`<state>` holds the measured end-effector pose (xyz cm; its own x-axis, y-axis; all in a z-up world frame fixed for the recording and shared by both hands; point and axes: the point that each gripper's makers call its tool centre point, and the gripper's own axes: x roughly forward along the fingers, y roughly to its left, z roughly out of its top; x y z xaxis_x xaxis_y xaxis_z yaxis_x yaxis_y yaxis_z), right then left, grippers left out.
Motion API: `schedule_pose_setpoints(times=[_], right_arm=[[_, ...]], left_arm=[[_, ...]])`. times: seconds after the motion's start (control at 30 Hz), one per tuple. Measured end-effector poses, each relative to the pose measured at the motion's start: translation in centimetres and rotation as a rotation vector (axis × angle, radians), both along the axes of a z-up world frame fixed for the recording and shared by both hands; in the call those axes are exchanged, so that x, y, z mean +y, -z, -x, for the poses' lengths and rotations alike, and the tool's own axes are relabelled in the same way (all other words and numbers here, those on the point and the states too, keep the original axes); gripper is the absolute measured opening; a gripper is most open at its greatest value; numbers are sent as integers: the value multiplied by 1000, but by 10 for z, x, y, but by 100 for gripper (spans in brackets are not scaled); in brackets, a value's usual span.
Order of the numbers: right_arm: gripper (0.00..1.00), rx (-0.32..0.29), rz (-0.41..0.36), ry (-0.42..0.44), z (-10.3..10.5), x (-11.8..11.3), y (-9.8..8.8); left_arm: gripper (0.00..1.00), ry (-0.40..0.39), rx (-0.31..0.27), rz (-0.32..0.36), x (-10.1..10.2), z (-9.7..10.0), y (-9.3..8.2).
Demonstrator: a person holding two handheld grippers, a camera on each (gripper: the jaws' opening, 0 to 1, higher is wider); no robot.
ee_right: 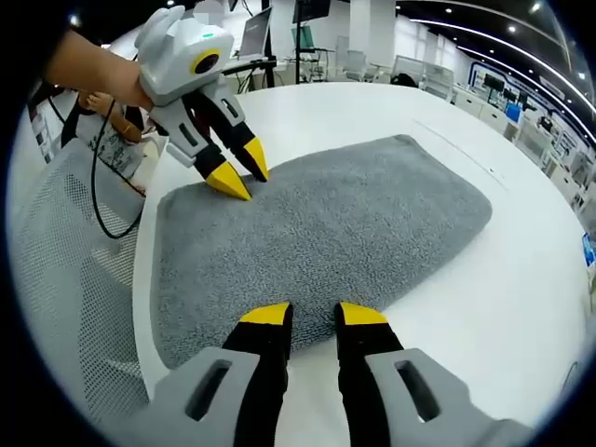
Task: Fold the towel on the table until its edges align and the towel forms a compact rectangular stack.
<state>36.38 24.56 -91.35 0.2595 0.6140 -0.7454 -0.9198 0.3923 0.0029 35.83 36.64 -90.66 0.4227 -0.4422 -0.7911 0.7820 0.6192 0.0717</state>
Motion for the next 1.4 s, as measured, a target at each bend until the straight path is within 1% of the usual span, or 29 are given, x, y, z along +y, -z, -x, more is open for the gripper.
schedule_pose_setpoints(times=[0.07, 0.17, 0.37, 0.5, 0.57, 0.77, 0.87, 1.03, 1.13, 1.17, 1.2, 1.23, 1.27, 1.3, 1.33, 1.4], right_arm=[[17, 0, 5, 1, 2, -6, 0], [17, -3, 17, -9, 5, -14, -1], [17, -8, 33, -10, 5, -27, -3], [17, -25, 58, -18, 2, -34, -2], [17, -22, 57, -17, -1, -36, -1], [17, -37, 60, -24, -5, -40, -1], [17, -39, 49, -37, -6, -43, -2], [17, -41, 49, -28, -10, -53, -1], [17, -36, 40, -9, -9, -60, -1], [17, -41, 39, -20, -11, -59, -1], [17, -29, 35, -8, -13, -60, -2], [17, -1, 15, 35, -18, -59, -1], [17, 2, 11, 39, -20, -59, -1], [17, -7, 18, 24, -20, -59, -2], [17, -19, 26, 11, -19, -59, -3], [17, -37, 32, 0, -15, -59, -6]], left_arm=[[17, 13, -3, -8, -7, 2, -1], [17, 10, 2, -8, -14, 1, 0], [17, 17, 3, -2, -29, 2, 0], [17, 20, -3, 5, -36, -1, 0], [17, 38, -11, -2, -38, -3, 1], [17, 37, -16, -6, -41, -5, 0], [17, 13, -15, -6, -44, -6, 1], [17, -7, -20, -17, -57, -9, 1], [17, -22, -26, -12, -61, -9, 1], [17, -30, -31, -8, -61, -11, 1], [17, -43, -32, 2, -61, -12, 1], [17, -51, -30, 7, -62, -13, 1], [17, -54, -31, 7, -62, -14, 1], [17, -50, -35, 4, -62, -14, 1], [17, -29, -45, -7, -63, -15, 0], [17, -29, -46, -9, -62, -14, -1]])
